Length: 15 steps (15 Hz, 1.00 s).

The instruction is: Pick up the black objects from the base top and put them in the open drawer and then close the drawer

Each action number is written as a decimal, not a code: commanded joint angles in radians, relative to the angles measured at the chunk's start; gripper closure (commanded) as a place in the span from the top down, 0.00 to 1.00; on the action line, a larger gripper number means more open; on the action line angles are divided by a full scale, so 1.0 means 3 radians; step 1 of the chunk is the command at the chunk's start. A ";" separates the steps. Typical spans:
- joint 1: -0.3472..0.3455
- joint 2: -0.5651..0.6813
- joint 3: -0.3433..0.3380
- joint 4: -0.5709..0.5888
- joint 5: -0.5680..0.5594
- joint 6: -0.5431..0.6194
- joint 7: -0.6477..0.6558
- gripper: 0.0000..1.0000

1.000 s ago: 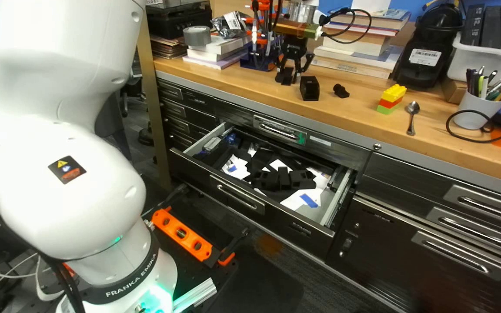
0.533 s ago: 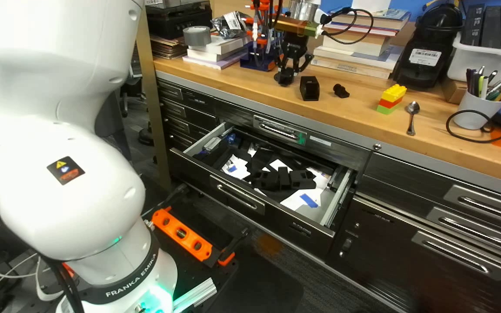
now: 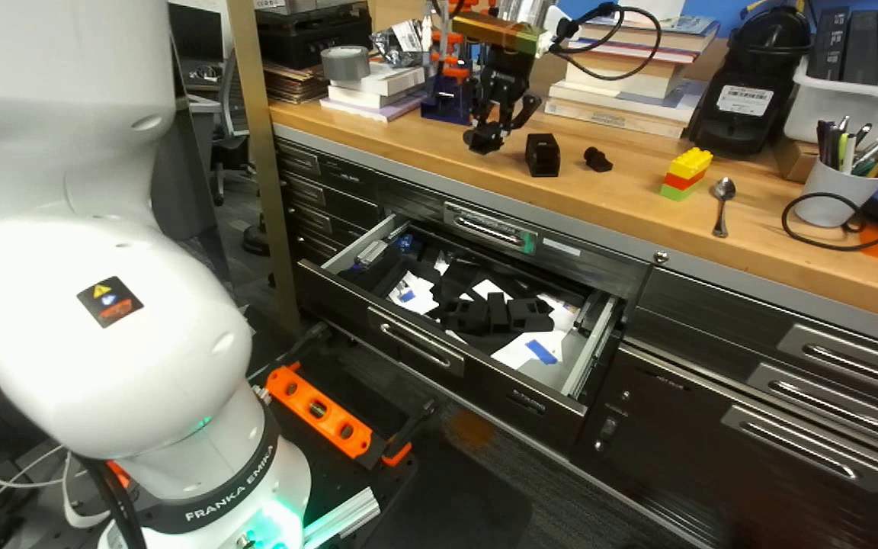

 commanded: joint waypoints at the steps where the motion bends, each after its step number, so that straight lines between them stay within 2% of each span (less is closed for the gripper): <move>1: 0.0009 -0.0571 -0.0066 -0.0758 0.0044 0.0009 0.0142 0.26; 6: 0.0012 -0.0707 -0.0097 -0.1210 0.0053 -0.0034 0.0211 0.26; 11: 0.0026 -0.0517 -0.0086 -0.1472 0.0090 0.0421 0.0249 0.26; 15: 0.0023 -0.0403 -0.0085 -0.1751 0.0131 0.1050 0.0212 0.26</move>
